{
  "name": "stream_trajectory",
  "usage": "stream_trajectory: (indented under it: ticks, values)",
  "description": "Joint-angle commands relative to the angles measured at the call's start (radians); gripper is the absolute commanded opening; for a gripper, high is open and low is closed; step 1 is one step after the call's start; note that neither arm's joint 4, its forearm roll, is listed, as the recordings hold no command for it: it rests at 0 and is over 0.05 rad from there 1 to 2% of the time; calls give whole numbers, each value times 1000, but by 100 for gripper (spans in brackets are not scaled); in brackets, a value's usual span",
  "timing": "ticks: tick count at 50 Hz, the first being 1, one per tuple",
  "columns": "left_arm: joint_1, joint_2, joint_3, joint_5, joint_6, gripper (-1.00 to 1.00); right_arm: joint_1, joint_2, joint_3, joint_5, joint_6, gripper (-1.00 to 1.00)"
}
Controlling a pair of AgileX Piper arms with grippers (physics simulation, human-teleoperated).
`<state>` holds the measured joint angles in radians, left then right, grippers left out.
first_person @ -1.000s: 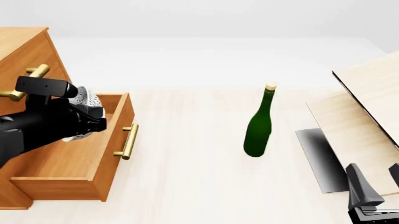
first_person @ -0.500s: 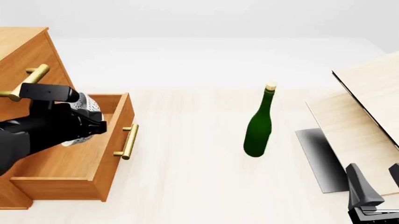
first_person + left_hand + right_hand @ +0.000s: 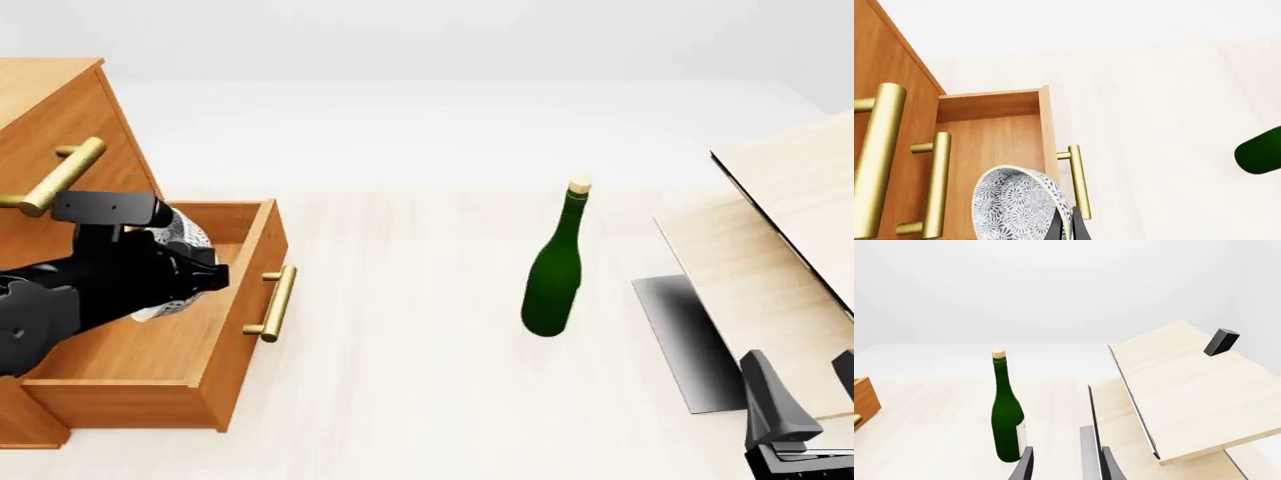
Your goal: Put the bowl in the bottom drawer of the cabinet.
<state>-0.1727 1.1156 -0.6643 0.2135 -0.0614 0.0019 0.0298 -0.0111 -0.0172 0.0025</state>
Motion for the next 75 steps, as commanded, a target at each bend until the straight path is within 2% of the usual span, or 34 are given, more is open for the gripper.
stream_trajectory:
  ticks: [1,27,56,75]
  values:
    - [30,21,9,-31,7,-100,0,0,0,0,0,100]
    - [55,82,41,-92,-18,-100,0,0,0,0,0,100]
    - [101,162,38,-154,6,-100,0,0,0,0,0,100]
    - [138,190,35,-153,56,-100,0,0,0,0,0,100]
